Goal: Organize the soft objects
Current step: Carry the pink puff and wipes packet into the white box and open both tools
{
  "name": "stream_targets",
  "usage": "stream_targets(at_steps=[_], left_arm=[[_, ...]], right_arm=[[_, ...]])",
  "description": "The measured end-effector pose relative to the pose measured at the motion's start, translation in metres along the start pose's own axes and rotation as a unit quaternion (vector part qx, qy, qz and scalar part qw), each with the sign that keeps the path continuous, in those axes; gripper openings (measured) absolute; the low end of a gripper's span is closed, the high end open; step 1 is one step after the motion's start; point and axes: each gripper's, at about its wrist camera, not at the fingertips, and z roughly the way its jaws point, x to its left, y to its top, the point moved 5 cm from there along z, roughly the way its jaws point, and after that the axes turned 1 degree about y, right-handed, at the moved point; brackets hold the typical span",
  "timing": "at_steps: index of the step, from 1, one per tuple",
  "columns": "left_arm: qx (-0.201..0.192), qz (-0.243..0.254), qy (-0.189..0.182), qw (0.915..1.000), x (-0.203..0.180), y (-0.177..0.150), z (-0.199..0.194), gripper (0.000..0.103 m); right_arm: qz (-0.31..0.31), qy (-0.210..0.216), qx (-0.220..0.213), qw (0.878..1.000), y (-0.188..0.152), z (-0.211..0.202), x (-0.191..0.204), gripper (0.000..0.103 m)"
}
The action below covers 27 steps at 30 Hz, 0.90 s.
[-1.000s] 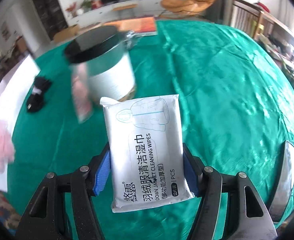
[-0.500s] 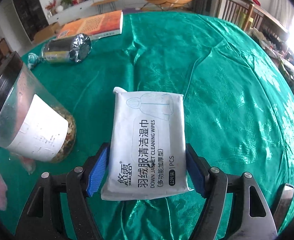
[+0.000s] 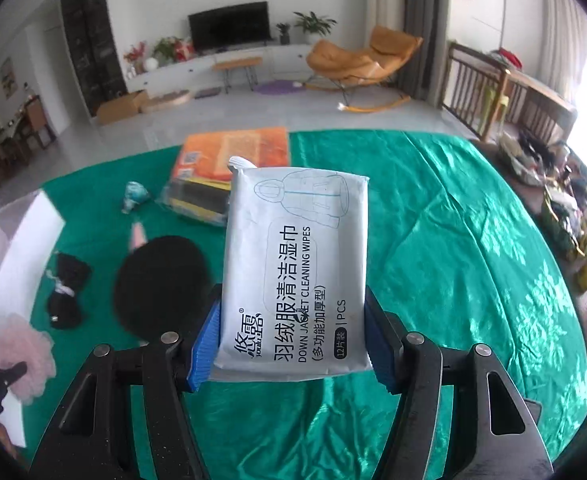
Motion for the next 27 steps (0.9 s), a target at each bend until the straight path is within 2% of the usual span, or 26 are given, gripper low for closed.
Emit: stream_targets(at_steps=[3, 6, 8, 11, 12, 13, 14, 16, 17, 19, 22, 25, 27], left_arm=[[-0.024, -0.012, 0.040, 0.9988, 0.041, 0.004, -0.046, 0.037], [-0.036, -0.028, 0.103, 0.9936, 0.093, -0.003, -0.090, 0.037], [-0.041, -0.042, 0.149, 0.9870, 0.131, -0.014, -0.118, 0.037], [-0.043, -0.069, 0.213, 0.9737, 0.181, -0.033, -0.152, 0.041], [-0.044, -0.079, 0.236, 0.9675, 0.195, -0.039, -0.161, 0.044], [-0.043, -0.089, 0.256, 0.9616, 0.209, -0.045, -0.167, 0.059], [-0.044, -0.101, 0.270, 0.9566, 0.221, -0.051, -0.172, 0.081], [-0.057, -0.133, 0.282, 0.9485, 0.239, -0.059, -0.179, 0.095], [-0.062, -0.147, 0.282, 0.9458, 0.245, -0.063, -0.181, 0.095], [-0.065, -0.161, 0.275, 0.9457, 0.249, -0.066, -0.178, 0.095], [-0.072, -0.148, 0.259, 0.9517, 0.235, -0.062, -0.166, 0.095], [-0.080, -0.123, 0.220, 0.9644, 0.197, -0.051, -0.147, 0.095], [-0.077, -0.098, 0.179, 0.9759, 0.158, -0.041, -0.129, 0.096]], right_arm=[[-0.038, 0.060, -0.007, 0.997, -0.002, -0.030, 0.065, 0.066], [-0.066, 0.146, -0.001, 0.987, -0.015, -0.047, 0.145, 0.066], [-0.080, 0.211, 0.009, 0.974, -0.027, -0.054, 0.205, 0.066], [-0.102, 0.301, 0.034, 0.948, -0.047, -0.061, 0.295, 0.066], [-0.110, 0.325, 0.041, 0.938, -0.054, -0.063, 0.324, 0.066], [-0.118, 0.342, 0.046, 0.931, -0.060, -0.064, 0.349, 0.066], [-0.123, 0.355, 0.048, 0.925, -0.064, -0.064, 0.373, 0.068], [-0.129, 0.384, 0.052, 0.913, -0.071, -0.058, 0.409, 0.074], [-0.132, 0.395, 0.061, 0.907, -0.074, -0.052, 0.421, 0.077], [-0.132, 0.394, 0.079, 0.906, -0.078, -0.042, 0.427, 0.077], [-0.117, 0.388, 0.056, 0.913, -0.077, -0.041, 0.398, 0.077], [-0.118, 0.346, 0.031, 0.930, -0.087, -0.036, 0.347, 0.077], [-0.123, 0.295, 0.014, 0.948, -0.101, -0.027, 0.304, 0.077]])
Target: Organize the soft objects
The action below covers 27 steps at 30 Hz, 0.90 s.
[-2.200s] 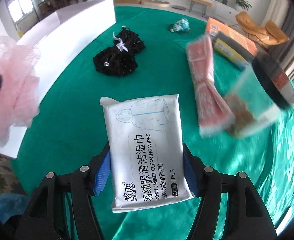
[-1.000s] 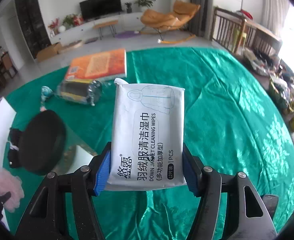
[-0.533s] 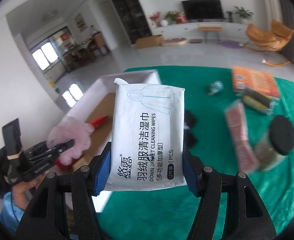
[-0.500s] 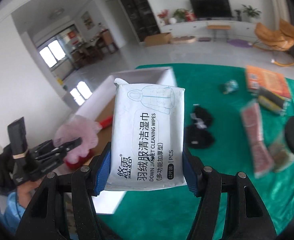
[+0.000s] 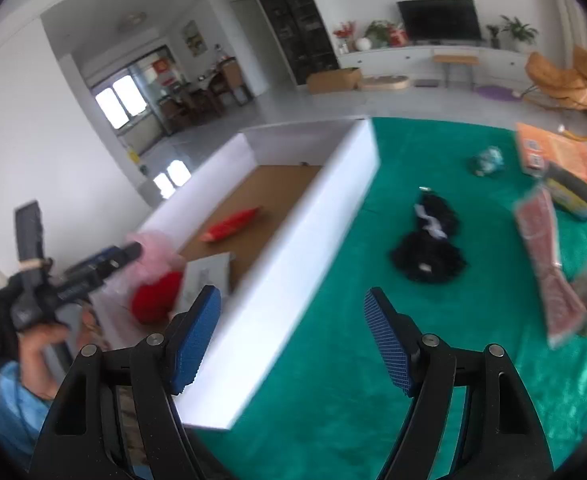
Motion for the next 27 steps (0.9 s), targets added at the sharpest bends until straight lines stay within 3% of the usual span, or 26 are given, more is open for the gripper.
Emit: stream_targets(at_steps=[3, 5, 7, 9, 11, 16, 23, 27], left_arm=[[0.017, 0.042, -0.071, 0.9964, -0.073, -0.009, 0.009, 0.096], [0.039, 0.073, -0.114, 0.9900, -0.120, -0.023, 0.019, 0.098], [0.076, 0.102, -0.142, 0.9818, -0.161, -0.042, 0.037, 0.099], [0.113, 0.122, -0.144, 0.9755, -0.191, -0.064, 0.066, 0.099], [0.131, 0.130, -0.131, 0.9740, -0.208, -0.078, 0.095, 0.098], [0.129, 0.158, -0.088, 0.9751, -0.218, -0.094, 0.135, 0.098], [0.129, 0.173, -0.049, 0.9752, -0.206, -0.099, 0.160, 0.099], [0.137, 0.180, -0.049, 0.9729, -0.209, -0.100, 0.165, 0.103]], right_arm=[[0.001, -0.114, 0.009, 0.993, -0.048, -0.016, -0.065, 0.077], [0.020, -0.196, 0.029, 0.980, -0.077, -0.023, -0.113, 0.077], [0.046, -0.257, 0.039, 0.964, -0.100, -0.033, -0.152, 0.077], [0.065, -0.294, 0.047, 0.952, -0.114, -0.042, -0.182, 0.077], [0.092, -0.305, 0.045, 0.947, -0.119, -0.046, -0.201, 0.077], [0.119, -0.325, 0.030, 0.938, -0.118, -0.055, -0.217, 0.077], [0.141, -0.329, 0.017, 0.934, -0.127, -0.058, -0.228, 0.082], [0.142, -0.327, 0.015, 0.934, -0.130, -0.058, -0.226, 0.084]])
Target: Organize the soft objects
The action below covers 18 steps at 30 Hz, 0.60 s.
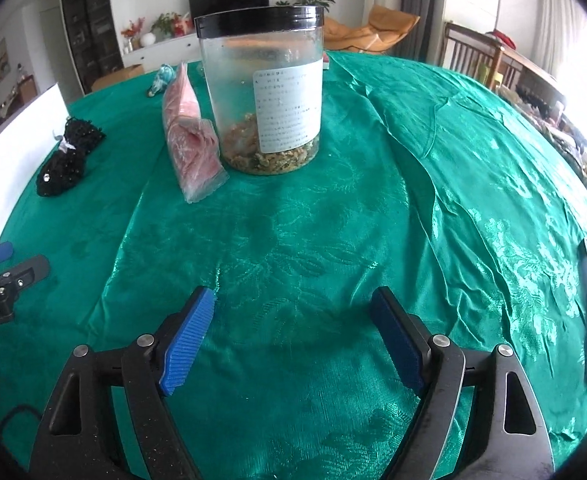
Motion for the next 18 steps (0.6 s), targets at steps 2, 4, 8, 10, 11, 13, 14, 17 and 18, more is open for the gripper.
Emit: stream_targets(at_steps=[2, 4, 8, 10, 11, 13, 14, 17, 18], left_arm=[[0.000, 0.003, 0.002, 1.0000, -0.0009, 0.0003, 0.0006, 0.103], [0.000, 0.002, 0.001, 1.0000, -0.0004, 0.0000, 0.0004, 0.103], [0.000, 0.002, 0.001, 1.0000, -0.0005, 0.0000, 0.0004, 0.103], [0.000, 0.002, 0.001, 1.0000, -0.0005, 0.0000, 0.0004, 0.103], [0.000, 0.002, 0.001, 1.0000, -0.0005, 0.0000, 0.0005, 0.103], [0.000, 0.002, 0.001, 1.0000, -0.0005, 0.0000, 0.0004, 0.103], [0.000, 0.002, 0.001, 1.0000, -0.0005, 0.0000, 0.0005, 0.103], [0.000, 0.002, 0.001, 1.0000, -0.0005, 0.0000, 0.0006, 0.103], [0.000, 0.002, 0.001, 1.0000, -0.0005, 0.0000, 0.0006, 0.103]], right_arm=[[-0.001, 0.001, 0.000, 1.000, -0.0006, -0.0001, 0.0006, 0.085], [-0.002, 0.001, 0.001, 1.000, -0.0014, -0.0002, 0.0011, 0.086], [-0.002, 0.001, 0.001, 1.000, -0.0014, -0.0002, 0.0015, 0.087], [-0.002, 0.001, 0.001, 1.000, -0.0014, -0.0003, 0.0018, 0.088], [-0.002, 0.001, 0.001, 1.000, -0.0014, -0.0003, 0.0018, 0.088], [-0.002, 0.001, 0.001, 1.000, -0.0013, -0.0003, 0.0015, 0.088], [-0.002, 0.001, 0.001, 1.000, -0.0013, -0.0003, 0.0017, 0.088], [-0.002, 0.001, 0.001, 1.000, -0.0013, -0.0002, 0.0015, 0.088], [-0.002, 0.001, 0.001, 1.000, -0.0013, -0.0002, 0.0016, 0.088]])
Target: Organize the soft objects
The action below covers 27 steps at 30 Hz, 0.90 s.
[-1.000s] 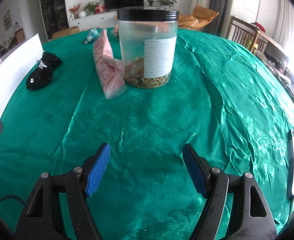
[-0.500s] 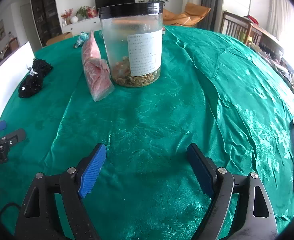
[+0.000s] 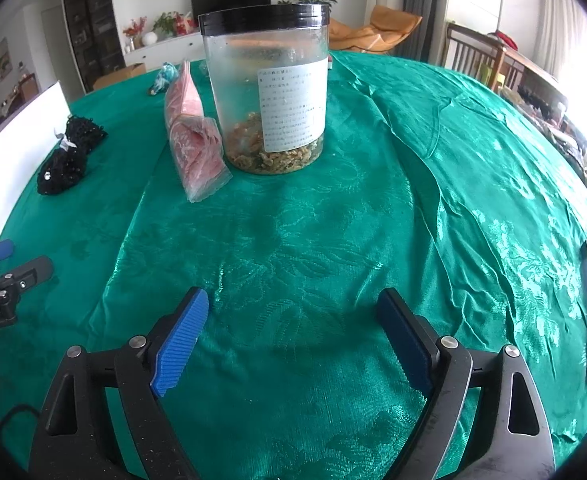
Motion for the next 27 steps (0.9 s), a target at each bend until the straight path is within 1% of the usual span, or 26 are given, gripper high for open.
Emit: stream_targets(at_steps=[17, 19, 20, 22, 23, 24, 25, 26, 27], left_arm=[[0.000, -0.001, -0.001, 1.0000, 0.000, 0.000, 0.000, 0.103], [0.001, 0.005, -0.002, 1.0000, 0.000, 0.000, 0.000, 0.103], [0.001, 0.008, -0.002, 1.0000, 0.002, -0.001, -0.001, 0.103], [0.000, -0.001, 0.001, 1.0000, 0.011, -0.005, -0.004, 0.103], [0.000, -0.007, 0.003, 1.0000, 0.015, -0.007, -0.005, 0.103], [-0.001, -0.010, 0.002, 1.0000, 0.018, -0.008, -0.006, 0.103], [-0.001, -0.010, 0.001, 0.9999, 0.019, -0.008, -0.006, 0.103], [0.000, -0.007, 0.005, 1.0000, 0.017, -0.008, -0.005, 0.103], [0.000, -0.007, 0.006, 1.0000, 0.017, -0.007, -0.004, 0.103]], right_arm=[[0.000, -0.001, 0.001, 1.000, 0.000, 0.000, 0.001, 0.089], [0.000, 0.000, 0.001, 1.000, 0.000, 0.000, 0.001, 0.089], [0.000, 0.000, 0.001, 1.000, 0.000, 0.000, 0.001, 0.089], [-0.001, 0.002, 0.002, 1.000, 0.000, -0.001, 0.002, 0.089], [-0.003, 0.005, 0.004, 1.000, 0.000, -0.001, 0.003, 0.089], [-0.005, 0.020, 0.003, 1.000, 0.002, -0.003, 0.006, 0.089], [-0.013, 0.045, -0.006, 0.999, 0.005, -0.007, 0.013, 0.089], [-0.026, 0.062, -0.022, 0.998, 0.012, -0.013, 0.022, 0.088], [-0.047, 0.067, -0.038, 0.996, 0.021, -0.017, 0.033, 0.088]])
